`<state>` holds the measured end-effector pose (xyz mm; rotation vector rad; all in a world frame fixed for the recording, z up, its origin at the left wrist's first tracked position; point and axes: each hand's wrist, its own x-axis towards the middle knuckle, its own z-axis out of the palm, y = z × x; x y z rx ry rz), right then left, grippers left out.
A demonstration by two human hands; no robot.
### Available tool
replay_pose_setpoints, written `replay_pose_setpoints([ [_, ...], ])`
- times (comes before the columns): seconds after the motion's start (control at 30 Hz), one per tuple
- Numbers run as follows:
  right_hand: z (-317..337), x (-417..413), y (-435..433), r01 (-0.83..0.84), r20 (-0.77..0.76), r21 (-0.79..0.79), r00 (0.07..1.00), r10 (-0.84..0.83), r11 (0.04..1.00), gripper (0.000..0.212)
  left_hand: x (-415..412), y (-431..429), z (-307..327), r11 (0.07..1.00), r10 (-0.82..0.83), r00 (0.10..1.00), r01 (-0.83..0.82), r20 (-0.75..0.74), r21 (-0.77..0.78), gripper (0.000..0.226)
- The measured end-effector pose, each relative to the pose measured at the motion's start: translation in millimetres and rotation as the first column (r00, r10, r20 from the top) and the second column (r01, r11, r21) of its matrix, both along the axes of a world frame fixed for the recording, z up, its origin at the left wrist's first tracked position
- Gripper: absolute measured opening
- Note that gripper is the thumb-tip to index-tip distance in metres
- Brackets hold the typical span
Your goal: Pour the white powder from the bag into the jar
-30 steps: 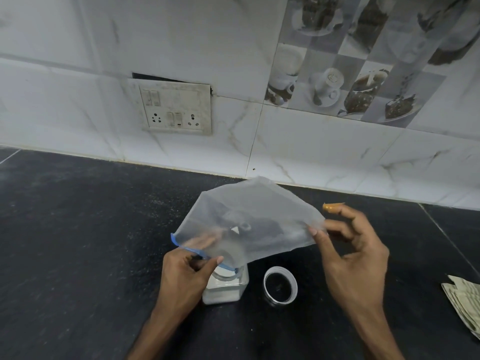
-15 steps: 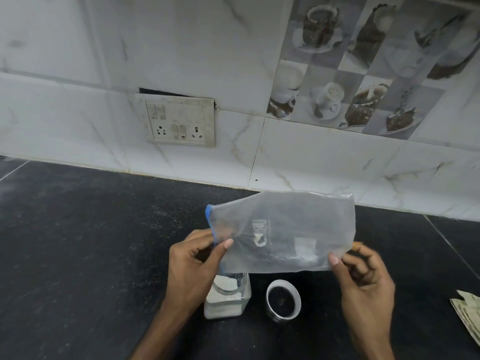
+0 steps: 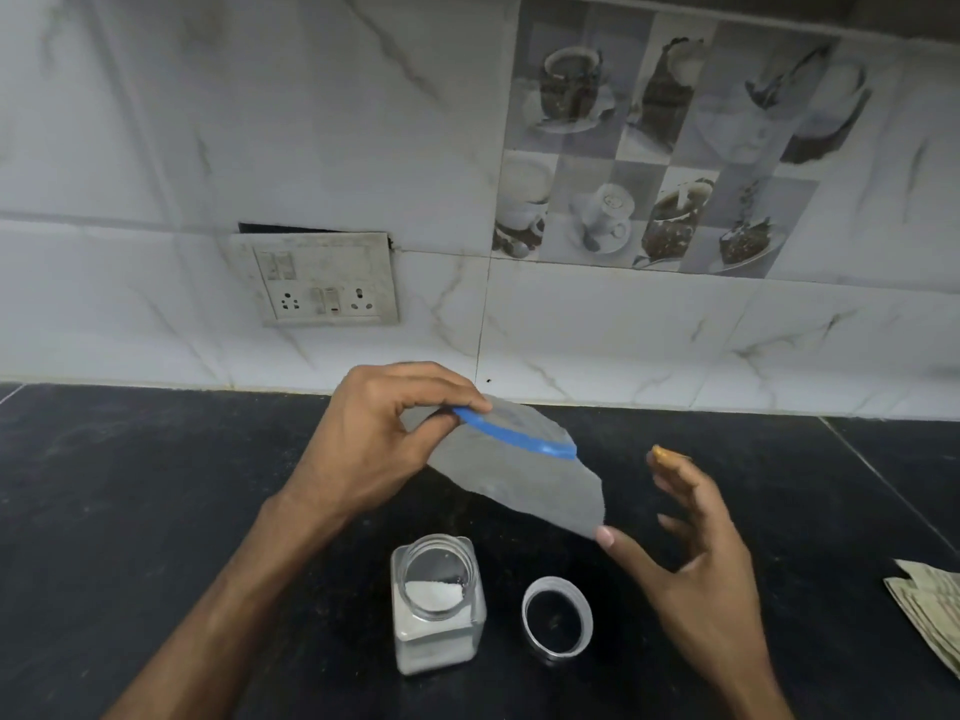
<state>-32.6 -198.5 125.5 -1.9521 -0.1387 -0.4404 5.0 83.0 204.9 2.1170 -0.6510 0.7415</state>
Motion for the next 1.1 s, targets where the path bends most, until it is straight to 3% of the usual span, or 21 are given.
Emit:
replay_pose_setpoints([
  [0.13, 15, 12, 23, -0.077, 0.074, -0.102, 0.994, 0.085, 0.992, 0.044, 1, -8, 17, 0.996, -0.064, 0.998, 0.064, -0.015, 0.069, 0.02],
  [0.2, 18, 16, 35, -0.116, 0.075, 0.023, 0.991, 0.114, 0.993, 0.019, 2, -10, 22, 0.996, -0.055, 0.998, 0.052, 0.037, 0.071, 0.021],
  [0.27, 20, 20, 41, -0.098, 0.063, 0.216, 0.994, 0.087, 0.971, 0.015, 3, -4, 19, 0.998, 0.059, 0.993, -0.062, 0.099, 0.023, 0.046],
  [0.33, 22, 22, 44, -0.098, 0.032, 0.403, 0.995, 0.093, 0.91, 0.008, 1, 8, 7, 0.975, 0.17, 0.985, -0.169, -0.009, -0.143, 0.071],
  [0.37, 22, 23, 44, -0.099, 0.011, 0.469, 0.994, 0.106, 0.877, 0.009, -4, 11, -3, 0.949, 0.167, 0.978, -0.193, -0.123, -0.25, 0.075],
  [0.43, 19, 26, 45, -0.101, -0.025, 0.533, 0.991, 0.134, 0.84, 0.013, -12, 9, -28, 0.883, -0.002, 0.94, -0.158, -0.341, -0.443, 0.063],
  [0.5, 14, 26, 48, -0.099, -0.062, 0.541, 0.986, 0.157, 0.835, 0.016, -20, -2, -54, 0.832, -0.195, 0.871, -0.097, -0.451, -0.547, 0.048],
  [0.53, 12, 25, 51, -0.093, -0.085, 0.541, 0.983, 0.164, 0.836, 0.016, -24, -7, -64, 0.823, -0.212, 0.857, -0.102, -0.469, -0.559, 0.051],
  [0.6, 9, 23, 55, -0.07, -0.107, 0.548, 0.983, 0.152, 0.834, 0.016, -30, -10, -76, 0.822, -0.139, 0.875, -0.158, -0.463, -0.547, 0.061],
  [0.67, 7, 22, 55, -0.002, -0.103, 0.549, 0.992, 0.07, 0.836, 0.03, -32, -7, -79, 0.816, -0.073, 0.893, -0.203, -0.445, -0.541, 0.065],
  [0.77, 10, 19, 55, 0.015, -0.036, 0.523, 0.999, 0.005, 0.852, 0.048, -34, 4, -76, 0.801, -0.084, 0.902, -0.192, -0.424, -0.568, 0.052],
  [0.87, 14, 16, 50, -0.059, 0.036, 0.457, 0.998, 0.047, 0.887, 0.051, -33, 10, -73, 0.858, -0.063, 0.89, -0.183, -0.451, -0.479, 0.045],
  [1.0, 19, 12, 42, -0.121, 0.072, 0.34, 0.992, 0.102, 0.933, 0.061, -31, 8, -71, 0.859, 0.003, 0.891, -0.236, -0.455, -0.455, 0.049],
  [1.1, 24, 12, 34, -0.145, 0.057, 0.291, 0.989, 0.134, 0.946, 0.061, -32, 8, -65, 0.881, 0.055, 0.916, -0.232, -0.398, -0.412, 0.037],
])
